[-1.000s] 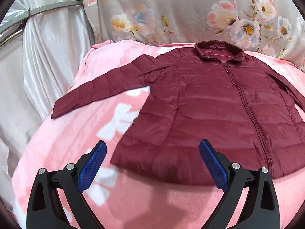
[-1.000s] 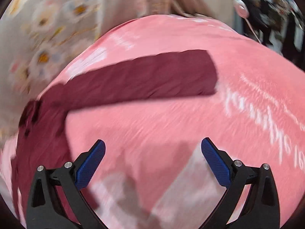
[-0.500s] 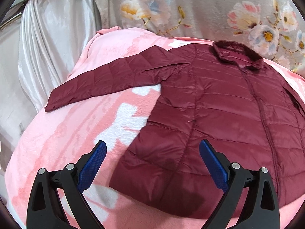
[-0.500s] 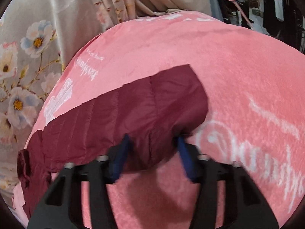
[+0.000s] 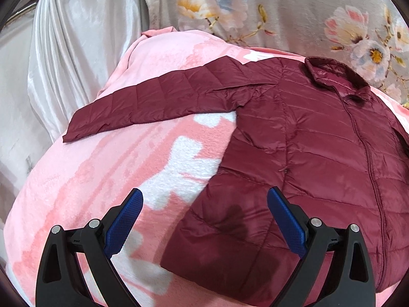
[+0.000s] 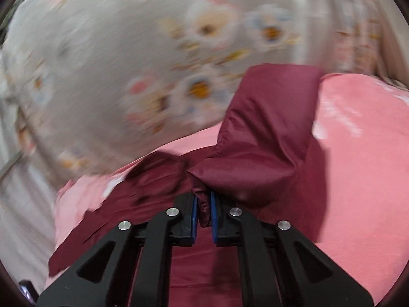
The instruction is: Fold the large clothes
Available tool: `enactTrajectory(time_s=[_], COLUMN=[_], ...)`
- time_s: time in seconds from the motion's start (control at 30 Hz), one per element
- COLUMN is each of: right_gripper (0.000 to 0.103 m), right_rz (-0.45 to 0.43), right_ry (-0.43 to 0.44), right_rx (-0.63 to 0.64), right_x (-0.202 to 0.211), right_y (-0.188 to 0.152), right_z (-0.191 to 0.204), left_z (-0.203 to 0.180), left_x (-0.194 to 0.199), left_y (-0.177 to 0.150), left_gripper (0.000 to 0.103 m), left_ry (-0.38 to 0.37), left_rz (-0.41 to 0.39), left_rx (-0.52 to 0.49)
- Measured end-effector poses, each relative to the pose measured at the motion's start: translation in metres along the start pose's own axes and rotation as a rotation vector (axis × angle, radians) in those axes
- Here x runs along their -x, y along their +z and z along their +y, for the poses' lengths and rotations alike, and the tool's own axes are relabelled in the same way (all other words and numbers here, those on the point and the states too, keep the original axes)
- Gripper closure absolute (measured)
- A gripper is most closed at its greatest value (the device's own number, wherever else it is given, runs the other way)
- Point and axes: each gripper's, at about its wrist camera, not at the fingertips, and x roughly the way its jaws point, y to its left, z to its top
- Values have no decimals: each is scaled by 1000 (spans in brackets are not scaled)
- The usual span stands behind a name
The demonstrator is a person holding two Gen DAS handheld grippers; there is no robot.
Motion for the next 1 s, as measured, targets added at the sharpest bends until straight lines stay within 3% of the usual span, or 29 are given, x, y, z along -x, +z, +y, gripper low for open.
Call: enactTrajectory(time_s=[0.27,0.3,0.37,0.4,0.43,0.6,0.73,0.8,0.97,1.0], right_gripper=[92,88,68,53,42,41,41,39,39,39], right_rz=[228,244,210,159,115,48,70,89,143,158], right_ry=[248,261,283,304,300,170,1,-68,-116,-107], right_rx=[206,241,254,237,216,91,-89,-202,-373,-412], right_x=[-91,-96,-84,-72,-62,-37,-30,-28,-39,-45], right_y=[-76,-84,-88,-81,-72,-36,-31,-35,-53,-54], right_z=[135,150,157,155,149,81,-19,-71,-134,-146], left_z=[23,26,27,28,27,13,-19,-35,-83,-91], left_x=[-14,-16,-16,-14,-13,-22,-50,-62,-95,-102], left_y=[6,10,17,22,29,63,85,91,99,101], left_gripper=[7,7,7,7,7,7,7,7,9,14], left_ry=[-34,-52,-77,-96,-121,-272,-399,-422,-504,-491], left_rz=[40,45,42,36,29,55,159,191,298,319], left_rx=[51,60,72,78,88,142,181,189,189,191])
